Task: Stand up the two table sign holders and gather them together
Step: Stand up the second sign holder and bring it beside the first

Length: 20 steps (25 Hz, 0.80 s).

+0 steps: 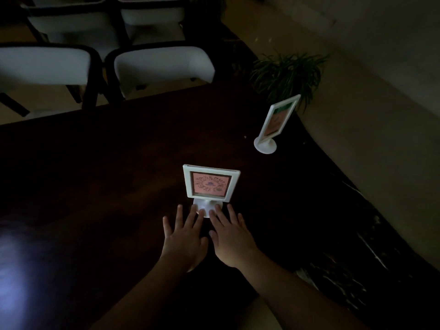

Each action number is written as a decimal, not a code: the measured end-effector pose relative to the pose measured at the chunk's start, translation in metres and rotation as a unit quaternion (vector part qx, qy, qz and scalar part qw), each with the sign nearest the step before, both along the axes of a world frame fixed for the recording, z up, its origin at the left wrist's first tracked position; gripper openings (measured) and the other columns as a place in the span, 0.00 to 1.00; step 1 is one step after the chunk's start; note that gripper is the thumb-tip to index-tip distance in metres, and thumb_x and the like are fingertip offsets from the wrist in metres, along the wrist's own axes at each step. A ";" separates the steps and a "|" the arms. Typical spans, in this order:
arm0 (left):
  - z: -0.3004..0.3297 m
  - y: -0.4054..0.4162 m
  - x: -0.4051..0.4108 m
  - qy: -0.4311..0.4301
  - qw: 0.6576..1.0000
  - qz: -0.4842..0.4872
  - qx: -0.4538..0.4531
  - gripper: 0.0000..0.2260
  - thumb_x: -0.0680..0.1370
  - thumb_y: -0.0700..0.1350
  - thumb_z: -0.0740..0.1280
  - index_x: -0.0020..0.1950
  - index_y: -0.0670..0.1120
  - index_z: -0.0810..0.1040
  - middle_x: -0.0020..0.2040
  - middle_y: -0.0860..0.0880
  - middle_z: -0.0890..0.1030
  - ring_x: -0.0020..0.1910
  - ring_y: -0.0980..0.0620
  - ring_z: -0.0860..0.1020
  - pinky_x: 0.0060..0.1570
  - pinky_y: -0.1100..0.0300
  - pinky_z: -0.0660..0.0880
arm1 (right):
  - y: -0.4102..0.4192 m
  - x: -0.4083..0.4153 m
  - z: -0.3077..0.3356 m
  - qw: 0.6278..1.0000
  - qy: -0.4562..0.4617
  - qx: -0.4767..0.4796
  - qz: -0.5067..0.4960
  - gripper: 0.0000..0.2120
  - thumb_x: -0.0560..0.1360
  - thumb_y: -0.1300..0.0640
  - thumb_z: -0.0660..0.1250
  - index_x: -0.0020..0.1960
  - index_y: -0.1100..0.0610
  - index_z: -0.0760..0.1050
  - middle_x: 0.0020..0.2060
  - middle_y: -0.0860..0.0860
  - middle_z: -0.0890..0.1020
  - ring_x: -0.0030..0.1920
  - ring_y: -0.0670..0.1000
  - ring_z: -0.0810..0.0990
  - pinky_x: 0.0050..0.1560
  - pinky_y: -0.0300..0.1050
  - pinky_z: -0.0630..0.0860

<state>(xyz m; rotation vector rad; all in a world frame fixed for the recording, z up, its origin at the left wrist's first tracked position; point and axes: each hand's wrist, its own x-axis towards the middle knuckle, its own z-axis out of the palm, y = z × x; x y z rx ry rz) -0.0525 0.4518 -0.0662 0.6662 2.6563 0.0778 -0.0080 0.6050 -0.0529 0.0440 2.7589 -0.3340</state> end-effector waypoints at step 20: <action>-0.003 0.110 -0.075 0.017 0.999 0.043 0.009 0.34 0.77 0.60 0.48 0.80 0.53 0.40 0.81 0.50 0.39 0.76 0.41 0.30 0.71 0.33 0.37 | 0.118 -0.089 -0.021 0.999 0.025 -0.010 0.047 0.29 0.84 0.44 0.46 0.81 0.51 0.45 0.81 0.48 0.43 0.79 0.55 0.38 0.77 0.60 0.42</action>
